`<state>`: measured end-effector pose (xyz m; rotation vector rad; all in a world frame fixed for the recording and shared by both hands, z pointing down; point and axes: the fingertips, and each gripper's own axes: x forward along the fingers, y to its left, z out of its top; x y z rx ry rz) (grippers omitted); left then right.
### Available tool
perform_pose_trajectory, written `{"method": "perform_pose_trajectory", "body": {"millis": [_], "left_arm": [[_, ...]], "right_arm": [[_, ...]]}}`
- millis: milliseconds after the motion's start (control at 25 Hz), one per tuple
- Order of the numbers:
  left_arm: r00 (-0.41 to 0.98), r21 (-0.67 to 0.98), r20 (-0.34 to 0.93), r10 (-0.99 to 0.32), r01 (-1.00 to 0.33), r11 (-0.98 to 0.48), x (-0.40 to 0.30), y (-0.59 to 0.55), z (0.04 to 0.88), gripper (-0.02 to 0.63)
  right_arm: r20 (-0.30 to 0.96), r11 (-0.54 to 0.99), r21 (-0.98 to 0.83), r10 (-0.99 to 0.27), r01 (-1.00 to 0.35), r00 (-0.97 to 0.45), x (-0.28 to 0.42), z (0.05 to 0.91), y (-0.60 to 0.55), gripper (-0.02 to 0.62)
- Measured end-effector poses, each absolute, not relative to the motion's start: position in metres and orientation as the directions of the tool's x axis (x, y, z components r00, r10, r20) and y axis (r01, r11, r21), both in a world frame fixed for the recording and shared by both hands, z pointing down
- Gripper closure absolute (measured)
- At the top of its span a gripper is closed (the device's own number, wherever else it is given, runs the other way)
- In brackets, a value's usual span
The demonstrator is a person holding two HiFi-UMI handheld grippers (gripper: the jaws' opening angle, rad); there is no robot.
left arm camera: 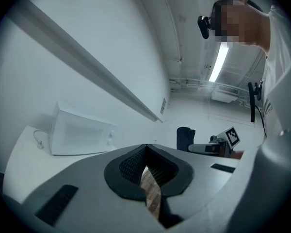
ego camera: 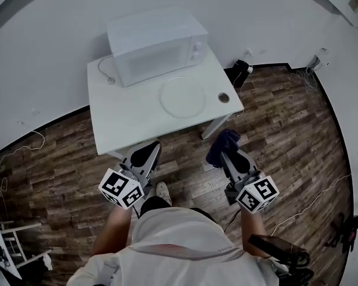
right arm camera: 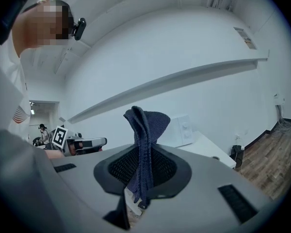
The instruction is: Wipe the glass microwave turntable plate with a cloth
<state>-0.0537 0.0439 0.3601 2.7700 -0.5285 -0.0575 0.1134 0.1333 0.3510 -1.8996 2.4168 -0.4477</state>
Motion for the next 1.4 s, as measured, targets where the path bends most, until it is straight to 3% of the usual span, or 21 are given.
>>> {"method": "perform_pose_trajectory", "body": {"millis": [440, 760, 1400], "left_arm": [[0.928, 0.336, 0.035, -0.37, -0.359, -0.87, -0.057, -0.049, 0.368, 0.596], [0.9, 0.339, 0.049, -0.432, -0.422, -0.841, -0.041, -0.092, 0.375, 0.595], [0.752, 0.298, 0.091, -0.653, -0.647, -0.702, 0.059, -0.174, 0.369, 0.596]], "right_arm": [[0.152, 0.206, -0.245, -0.957, -0.947, -0.247, 0.113, 0.347, 0.041, 0.532], [0.154, 0.281, -0.261, -0.932, -0.923, -0.328, 0.131, 0.355, -0.02, 0.532], [0.146, 0.478, -0.35, -0.822, -0.806, -0.55, 0.244, 0.375, -0.137, 0.532]]}}
